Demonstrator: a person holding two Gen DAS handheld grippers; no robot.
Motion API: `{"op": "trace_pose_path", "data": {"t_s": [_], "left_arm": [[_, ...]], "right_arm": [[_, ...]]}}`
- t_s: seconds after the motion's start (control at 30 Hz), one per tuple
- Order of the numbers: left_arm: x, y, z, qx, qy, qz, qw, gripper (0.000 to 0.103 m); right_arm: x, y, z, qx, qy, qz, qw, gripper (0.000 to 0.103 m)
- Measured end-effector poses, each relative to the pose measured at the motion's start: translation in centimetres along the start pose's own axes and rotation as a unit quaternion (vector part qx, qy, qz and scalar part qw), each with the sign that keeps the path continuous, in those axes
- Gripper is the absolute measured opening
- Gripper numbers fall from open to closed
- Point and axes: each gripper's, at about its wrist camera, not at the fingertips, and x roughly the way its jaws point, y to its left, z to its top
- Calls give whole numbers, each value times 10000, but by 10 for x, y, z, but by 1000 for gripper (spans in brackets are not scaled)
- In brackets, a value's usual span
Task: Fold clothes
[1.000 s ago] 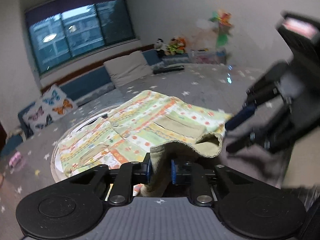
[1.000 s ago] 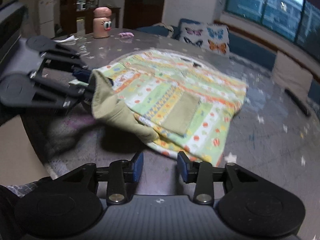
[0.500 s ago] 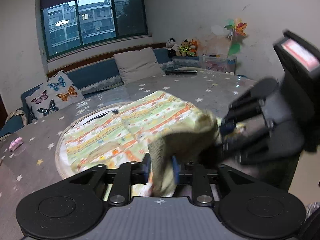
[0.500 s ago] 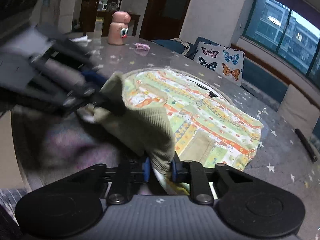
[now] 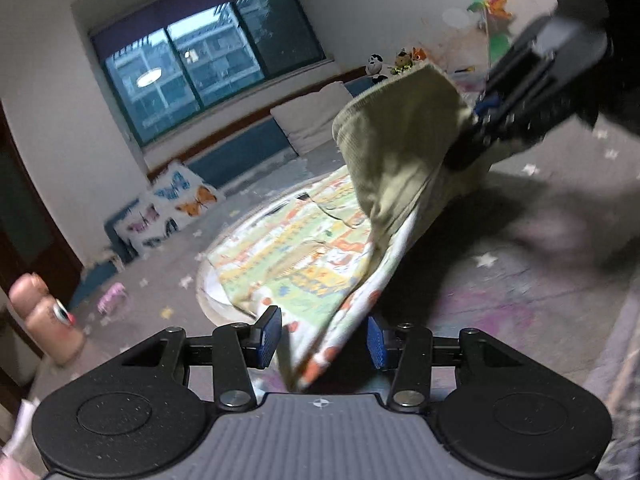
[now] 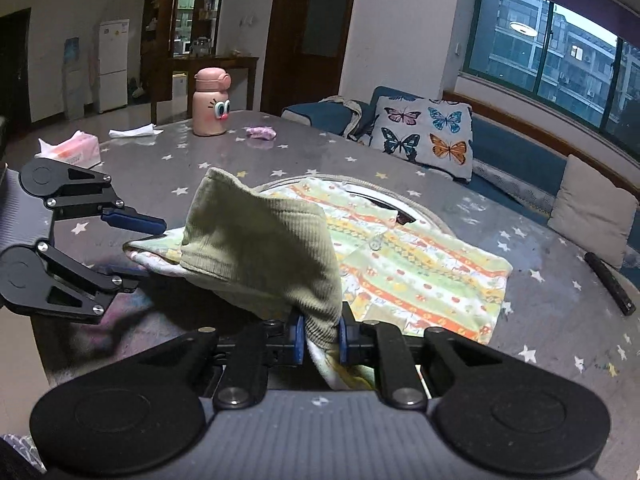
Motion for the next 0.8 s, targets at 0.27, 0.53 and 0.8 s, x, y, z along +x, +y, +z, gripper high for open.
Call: {"op": "trace_pose_path", "data": {"t_s": [0.27, 0.53, 0.8], "left_arm": [[-17, 9, 3, -108, -59, -28, 9999, 9], [-92, 5, 16, -342, -66, -580, 9977, 9], [-128, 5, 31, -500, -160, -735, 9959, 9]], "right_arm": [[-11, 5, -4, 11, -78, -5, 10000, 10], [-77, 13, -8, 14, -173, 365, 9992, 10], [-126, 15, -2, -16, -107, 708, 9974, 9]]}}
